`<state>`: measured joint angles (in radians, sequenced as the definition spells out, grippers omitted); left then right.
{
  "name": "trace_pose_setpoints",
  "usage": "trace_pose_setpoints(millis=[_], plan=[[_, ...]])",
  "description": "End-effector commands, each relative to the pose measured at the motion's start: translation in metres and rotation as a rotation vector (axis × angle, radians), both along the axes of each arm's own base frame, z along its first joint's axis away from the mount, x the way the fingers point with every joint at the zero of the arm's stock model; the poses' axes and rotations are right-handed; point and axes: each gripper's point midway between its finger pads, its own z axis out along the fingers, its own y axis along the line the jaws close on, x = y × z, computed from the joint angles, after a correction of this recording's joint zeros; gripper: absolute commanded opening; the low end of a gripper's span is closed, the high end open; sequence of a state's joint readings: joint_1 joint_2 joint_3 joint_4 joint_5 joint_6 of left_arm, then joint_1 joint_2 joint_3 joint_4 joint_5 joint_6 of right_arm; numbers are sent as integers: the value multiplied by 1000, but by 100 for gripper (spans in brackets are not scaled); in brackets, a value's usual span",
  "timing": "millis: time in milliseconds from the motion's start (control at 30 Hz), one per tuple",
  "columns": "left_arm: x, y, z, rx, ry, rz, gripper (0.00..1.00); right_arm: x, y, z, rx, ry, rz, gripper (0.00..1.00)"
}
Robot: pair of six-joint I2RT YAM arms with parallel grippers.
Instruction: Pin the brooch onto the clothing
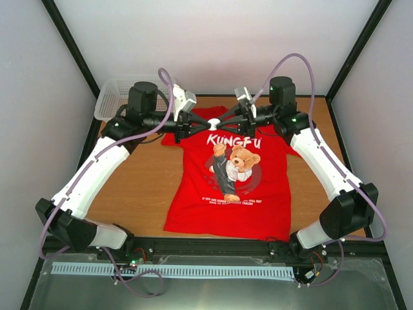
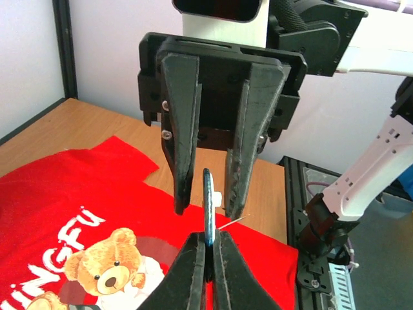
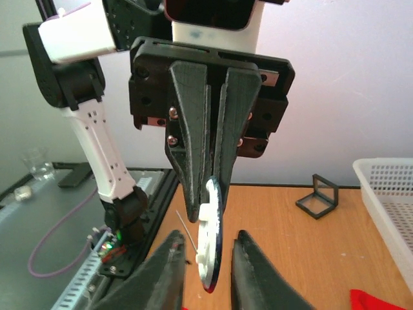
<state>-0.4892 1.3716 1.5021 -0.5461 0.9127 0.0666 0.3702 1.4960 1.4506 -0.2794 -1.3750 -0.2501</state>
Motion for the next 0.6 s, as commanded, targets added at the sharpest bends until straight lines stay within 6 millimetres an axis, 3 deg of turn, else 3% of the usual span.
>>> trace_pose_setpoints(millis=[0, 300, 567], plan=[[11, 3, 24, -18, -80, 76, 1, 6, 3, 7, -12, -17, -65, 23], [48, 33, 13, 19, -147, 402, 1, 37, -3, -11, -74, 19, -307, 46], [67, 48, -6, 24, -96, 555, 1, 54, -10, -31, -128, -6, -425, 55]])
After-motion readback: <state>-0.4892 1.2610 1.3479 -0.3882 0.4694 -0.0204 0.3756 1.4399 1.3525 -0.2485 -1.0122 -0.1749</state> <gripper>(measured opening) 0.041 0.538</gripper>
